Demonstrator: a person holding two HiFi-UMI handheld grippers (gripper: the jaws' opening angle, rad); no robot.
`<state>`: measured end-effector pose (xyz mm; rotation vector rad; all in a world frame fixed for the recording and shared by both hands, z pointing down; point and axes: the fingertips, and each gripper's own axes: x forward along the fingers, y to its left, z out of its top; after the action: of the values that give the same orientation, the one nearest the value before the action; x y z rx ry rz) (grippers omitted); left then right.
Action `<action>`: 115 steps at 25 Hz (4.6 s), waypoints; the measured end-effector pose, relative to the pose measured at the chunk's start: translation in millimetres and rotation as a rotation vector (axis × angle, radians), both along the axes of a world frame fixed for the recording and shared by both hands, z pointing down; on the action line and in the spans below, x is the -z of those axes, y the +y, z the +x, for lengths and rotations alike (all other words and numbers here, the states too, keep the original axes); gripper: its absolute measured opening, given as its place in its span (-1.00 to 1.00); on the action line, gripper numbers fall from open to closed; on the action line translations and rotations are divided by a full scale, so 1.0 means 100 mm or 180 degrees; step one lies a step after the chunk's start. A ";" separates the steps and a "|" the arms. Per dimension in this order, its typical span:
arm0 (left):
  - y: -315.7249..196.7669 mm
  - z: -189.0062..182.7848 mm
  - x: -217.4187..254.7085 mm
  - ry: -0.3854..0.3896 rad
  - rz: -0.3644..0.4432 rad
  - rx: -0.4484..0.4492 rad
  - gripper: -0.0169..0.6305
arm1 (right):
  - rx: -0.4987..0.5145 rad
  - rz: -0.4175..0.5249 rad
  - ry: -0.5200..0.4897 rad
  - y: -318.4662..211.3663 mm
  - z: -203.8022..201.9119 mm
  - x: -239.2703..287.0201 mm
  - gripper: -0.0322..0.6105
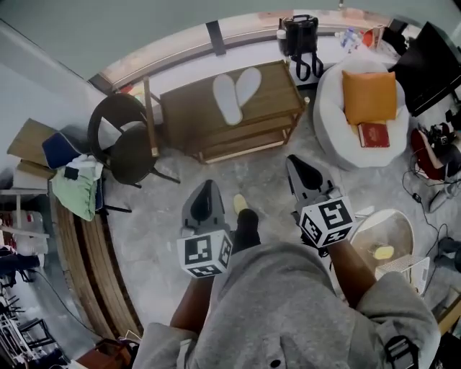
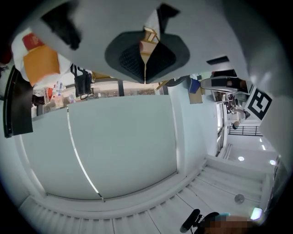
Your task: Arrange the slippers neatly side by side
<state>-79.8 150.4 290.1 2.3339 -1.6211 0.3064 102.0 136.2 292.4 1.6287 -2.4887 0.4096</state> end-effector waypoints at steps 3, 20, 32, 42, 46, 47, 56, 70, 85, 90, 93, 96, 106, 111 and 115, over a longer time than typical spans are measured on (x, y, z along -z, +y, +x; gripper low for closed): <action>-0.34 -0.05 0.01 0.0016 -0.0015 -0.0030 -0.91 | -0.0017 -0.0023 0.0020 -0.34 -0.08 0.02 -0.82; -1.86 -0.49 -0.17 0.0136 -0.0151 -0.0194 -0.91 | -0.0175 -0.0124 0.0095 -1.77 -0.60 -0.06 -0.82; -2.31 -0.39 -0.34 0.0156 -0.0276 -0.0204 -0.91 | -0.0251 -0.0200 0.0163 -2.12 -0.50 -0.14 -0.82; -2.89 -0.09 -0.49 0.0052 -0.0320 -0.0008 -0.90 | -0.0078 -0.0202 0.0088 -2.78 -0.20 -0.20 -0.82; -3.18 0.09 -0.67 -0.0005 -0.0464 0.0018 -0.90 | -0.0018 -0.0291 0.0002 -3.08 -0.04 -0.33 -0.82; -3.24 0.12 -0.72 -0.0028 -0.0503 0.0023 -0.90 | 0.0004 -0.0324 -0.0017 -3.15 -0.02 -0.39 -0.82; -3.68 0.35 -1.16 -0.0026 -0.0775 0.0019 -0.90 | 0.0255 -0.0507 -0.0002 -3.75 -0.05 -0.83 -0.82; -4.01 0.49 -1.88 -0.0081 -0.1136 0.0030 -0.67 | 0.0471 -0.0793 0.0001 -4.06 -0.13 -1.44 -0.82; -4.14 0.66 -2.73 -0.0463 -0.1482 -0.0149 -0.47 | 0.0599 -0.1112 -0.0125 -4.21 -0.09 -2.08 -0.82; -4.20 0.66 -3.02 -0.0672 -0.1521 -0.0187 -0.47 | 0.0614 -0.1166 -0.0151 -4.24 -0.05 -2.20 -0.82; -4.25 0.65 -3.15 -0.0734 -0.1553 -0.0207 -0.46 | 0.0615 -0.1217 -0.0161 -4.25 -0.03 -2.25 -0.82; -4.28 0.65 -3.24 -0.0800 -0.1564 -0.0225 -0.45 | 0.0616 -0.1242 -0.0181 -4.23 -0.03 -2.31 -0.82; -4.32 0.44 -3.21 -0.0945 -0.1469 0.0112 -0.83 | 0.0689 -0.1270 -0.0200 -4.16 -0.07 -2.34 -0.82; -4.31 0.31 -3.10 -0.0918 -0.1459 0.0182 -0.84 | 0.0732 -0.1266 -0.0211 -4.16 -0.14 -2.27 -0.82; -4.28 0.17 -3.02 -0.0927 -0.1449 0.0205 -0.84 | 0.0784 -0.1203 -0.0224 -4.16 -0.22 -2.21 -0.82</action>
<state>-62.4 -277.2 592.4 1.9529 -1.5406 0.9309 80.4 -280.0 513.3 1.1688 -2.4283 0.8523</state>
